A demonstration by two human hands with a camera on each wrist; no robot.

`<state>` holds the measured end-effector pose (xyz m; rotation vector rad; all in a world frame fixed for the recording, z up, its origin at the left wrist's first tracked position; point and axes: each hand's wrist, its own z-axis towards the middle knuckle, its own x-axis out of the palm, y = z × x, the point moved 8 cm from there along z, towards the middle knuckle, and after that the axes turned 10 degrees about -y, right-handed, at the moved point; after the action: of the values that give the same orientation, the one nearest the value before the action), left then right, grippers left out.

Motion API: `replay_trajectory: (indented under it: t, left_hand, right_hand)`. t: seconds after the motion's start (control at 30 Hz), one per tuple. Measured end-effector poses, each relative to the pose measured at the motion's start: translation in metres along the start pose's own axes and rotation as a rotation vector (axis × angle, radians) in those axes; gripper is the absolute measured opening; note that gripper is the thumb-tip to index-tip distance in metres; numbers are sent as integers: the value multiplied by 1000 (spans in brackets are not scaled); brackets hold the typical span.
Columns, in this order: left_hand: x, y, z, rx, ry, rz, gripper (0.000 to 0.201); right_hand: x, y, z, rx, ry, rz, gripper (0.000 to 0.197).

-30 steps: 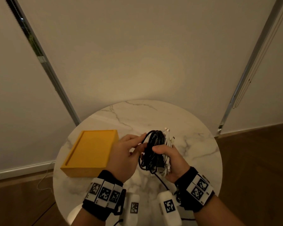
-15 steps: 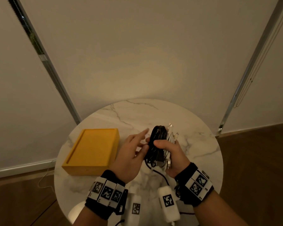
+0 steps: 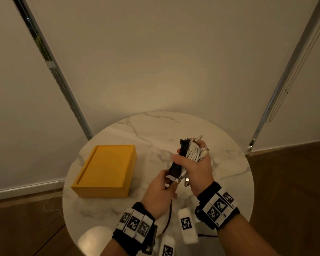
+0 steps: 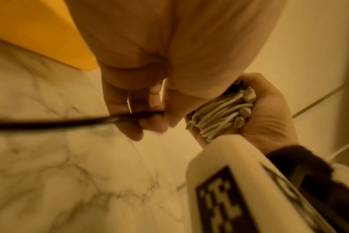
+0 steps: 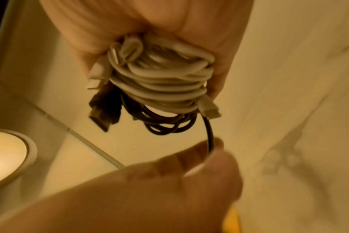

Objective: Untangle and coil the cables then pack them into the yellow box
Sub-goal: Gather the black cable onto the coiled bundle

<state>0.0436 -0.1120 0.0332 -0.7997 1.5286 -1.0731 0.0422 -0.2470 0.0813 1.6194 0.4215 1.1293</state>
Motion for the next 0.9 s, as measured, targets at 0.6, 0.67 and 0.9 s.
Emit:
replay_trajectory:
  t: [0.6, 0.67, 0.9]
  left_hand:
    - [-43, -59, -8, 635, -86, 532, 9]
    - [-48, -72, -15, 738, -129, 510, 6]
    - [-64, -73, -12, 687, -179, 290, 20]
  right_hand:
    - [-20, -26, 6, 5, 185, -454, 53]
    - [-11, -36, -1, 113, 240, -378, 62]
    - [12, -41, -28, 361, 306, -40, 57]
